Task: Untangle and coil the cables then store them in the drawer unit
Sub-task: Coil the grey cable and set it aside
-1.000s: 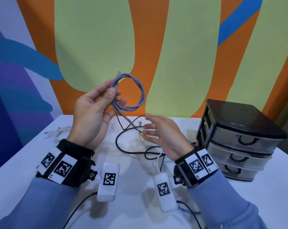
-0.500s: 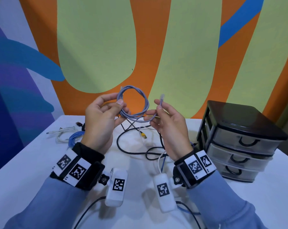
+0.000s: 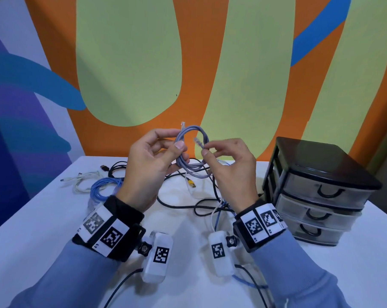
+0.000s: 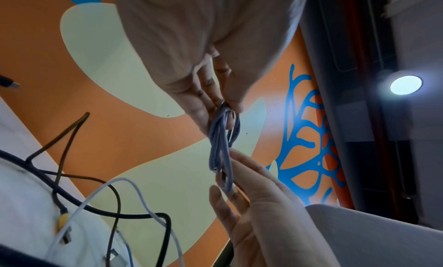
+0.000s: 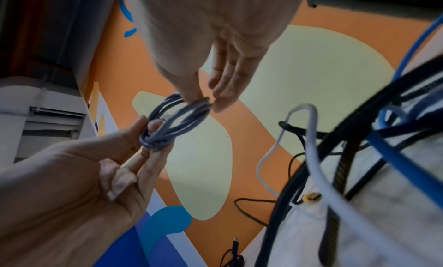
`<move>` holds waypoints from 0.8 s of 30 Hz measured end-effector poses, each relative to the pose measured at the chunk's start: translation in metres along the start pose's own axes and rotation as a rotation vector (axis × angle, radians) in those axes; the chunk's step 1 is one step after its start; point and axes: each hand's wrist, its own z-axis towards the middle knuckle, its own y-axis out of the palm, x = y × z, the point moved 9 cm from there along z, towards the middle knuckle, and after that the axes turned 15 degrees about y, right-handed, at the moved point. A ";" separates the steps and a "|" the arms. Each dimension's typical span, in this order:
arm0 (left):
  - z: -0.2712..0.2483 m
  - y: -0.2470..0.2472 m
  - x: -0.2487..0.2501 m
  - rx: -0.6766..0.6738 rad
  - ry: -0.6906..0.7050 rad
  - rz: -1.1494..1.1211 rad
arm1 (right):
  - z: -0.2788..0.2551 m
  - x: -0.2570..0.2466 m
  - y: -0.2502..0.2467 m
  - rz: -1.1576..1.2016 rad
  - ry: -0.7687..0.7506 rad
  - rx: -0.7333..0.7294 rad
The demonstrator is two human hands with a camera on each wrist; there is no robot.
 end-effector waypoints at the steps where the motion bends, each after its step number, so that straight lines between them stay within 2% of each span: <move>1: -0.001 0.002 0.001 -0.008 -0.004 -0.010 | 0.002 0.004 0.001 0.046 0.045 -0.014; 7: -0.001 0.005 -0.003 -0.094 -0.077 -0.011 | -0.003 0.036 0.036 0.660 0.633 -0.436; 11: -0.001 0.003 -0.007 -0.094 -0.120 -0.017 | -0.014 0.037 0.047 1.075 0.877 -0.585; 15: 0.000 0.000 -0.011 -0.092 -0.155 -0.055 | -0.015 0.035 0.047 1.200 0.938 -0.562; 18: -0.003 0.008 -0.012 -0.160 -0.189 -0.108 | -0.010 0.049 0.042 1.155 0.953 -0.436; 21: -0.002 0.011 -0.006 -0.185 -0.163 -0.124 | -0.001 0.059 0.026 1.070 0.877 -0.265; 24: 0.002 0.004 -0.005 -0.099 -0.129 -0.110 | 0.006 0.054 0.012 1.052 0.759 -0.163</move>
